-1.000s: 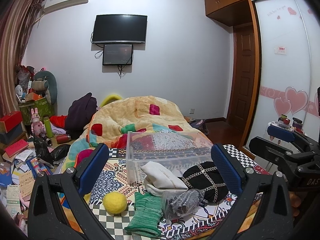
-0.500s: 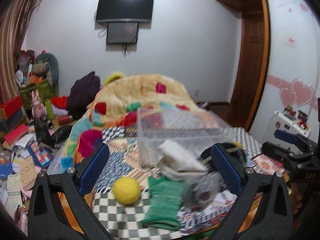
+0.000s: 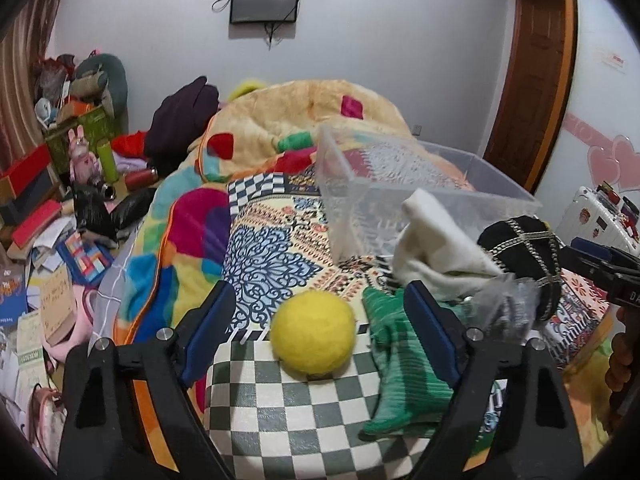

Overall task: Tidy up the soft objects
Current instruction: 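Grasp the yellow felt ball with the left tool while the right tool grasps the black chain-trimmed cap, then carry the ball with the left tool while the right tool carries the cap, both releasing into the clear box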

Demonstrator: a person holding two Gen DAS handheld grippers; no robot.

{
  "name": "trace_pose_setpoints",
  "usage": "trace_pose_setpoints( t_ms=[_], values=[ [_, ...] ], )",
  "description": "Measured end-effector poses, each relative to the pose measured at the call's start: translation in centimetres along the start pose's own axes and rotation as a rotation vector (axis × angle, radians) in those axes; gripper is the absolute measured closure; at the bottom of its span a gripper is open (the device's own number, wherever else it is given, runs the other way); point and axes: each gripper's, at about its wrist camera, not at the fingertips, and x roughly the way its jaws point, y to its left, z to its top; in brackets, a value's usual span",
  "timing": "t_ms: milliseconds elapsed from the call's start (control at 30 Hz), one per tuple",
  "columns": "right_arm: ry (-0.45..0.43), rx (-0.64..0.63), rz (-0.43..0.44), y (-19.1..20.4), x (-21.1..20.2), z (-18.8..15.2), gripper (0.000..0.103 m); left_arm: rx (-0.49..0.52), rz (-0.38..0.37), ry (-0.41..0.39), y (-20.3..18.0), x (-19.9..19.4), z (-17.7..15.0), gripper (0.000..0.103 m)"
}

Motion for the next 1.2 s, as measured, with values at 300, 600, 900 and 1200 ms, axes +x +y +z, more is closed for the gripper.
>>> trace_pose_setpoints(
  t_ms=[300, 600, 900, 1200],
  values=[
    [0.106, 0.031, 0.005, -0.6, 2.5, -0.3, 0.036, -0.029, -0.023, 0.085, 0.7, 2.3, -0.9, 0.037],
    [0.159, 0.04, 0.051, -0.4, 3.6, -0.7, 0.061, -0.007, -0.017, 0.095, 0.2, 2.4, -1.2, 0.056],
    [0.117, 0.04, 0.041, -0.5, 2.7, -0.3, 0.087, -0.01, -0.024, 0.049, 0.0, 0.6, -0.4, 0.058],
    [0.044, 0.016, 0.076, 0.0, -0.2, 0.9, 0.088, 0.025, -0.048, -0.057, -1.1, -2.5, 2.4, 0.058]
  ],
)
